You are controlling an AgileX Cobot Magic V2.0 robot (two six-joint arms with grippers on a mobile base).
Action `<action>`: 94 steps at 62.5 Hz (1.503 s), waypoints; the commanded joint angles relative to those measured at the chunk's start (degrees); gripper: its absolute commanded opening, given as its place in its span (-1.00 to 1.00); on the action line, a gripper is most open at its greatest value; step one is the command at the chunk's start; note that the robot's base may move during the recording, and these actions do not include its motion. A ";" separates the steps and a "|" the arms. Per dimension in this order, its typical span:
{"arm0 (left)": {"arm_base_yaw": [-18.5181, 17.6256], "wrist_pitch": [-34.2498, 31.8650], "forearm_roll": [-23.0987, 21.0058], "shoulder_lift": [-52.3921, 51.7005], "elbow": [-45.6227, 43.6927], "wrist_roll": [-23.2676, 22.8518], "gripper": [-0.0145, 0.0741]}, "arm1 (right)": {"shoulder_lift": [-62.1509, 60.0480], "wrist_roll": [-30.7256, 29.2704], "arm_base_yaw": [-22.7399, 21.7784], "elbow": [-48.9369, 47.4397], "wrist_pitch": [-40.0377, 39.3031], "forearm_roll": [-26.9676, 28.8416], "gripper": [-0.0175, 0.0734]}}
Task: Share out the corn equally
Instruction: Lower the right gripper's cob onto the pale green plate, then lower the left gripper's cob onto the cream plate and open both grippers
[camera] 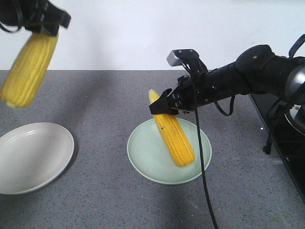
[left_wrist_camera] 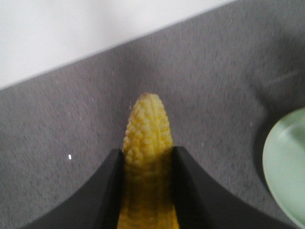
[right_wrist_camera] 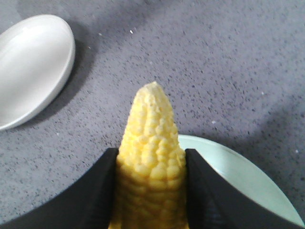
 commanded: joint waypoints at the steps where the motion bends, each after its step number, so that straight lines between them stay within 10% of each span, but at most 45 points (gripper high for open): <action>1: 0.15 -1.06 1.08 -2.26 2.72 -0.82 -0.69 | -2.89 1.27 0.06 -1.67 0.66 0.65 -0.34; 28: 0.15 -1.09 5.22 -2.26 14.37 -0.82 -0.69 | -2.89 8.00 0.06 -1.67 2.49 -5.23 0.57; 73: 6.81 -12.38 9.66 -2.19 29.99 -4.66 -0.69 | -11.16 10.63 0.01 -1.67 3.98 -5.25 0.56; 94: 9.28 -15.74 2.54 -2.19 33.61 -2.44 -0.61 | -12.93 10.75 0.01 -1.67 3.55 -5.31 0.56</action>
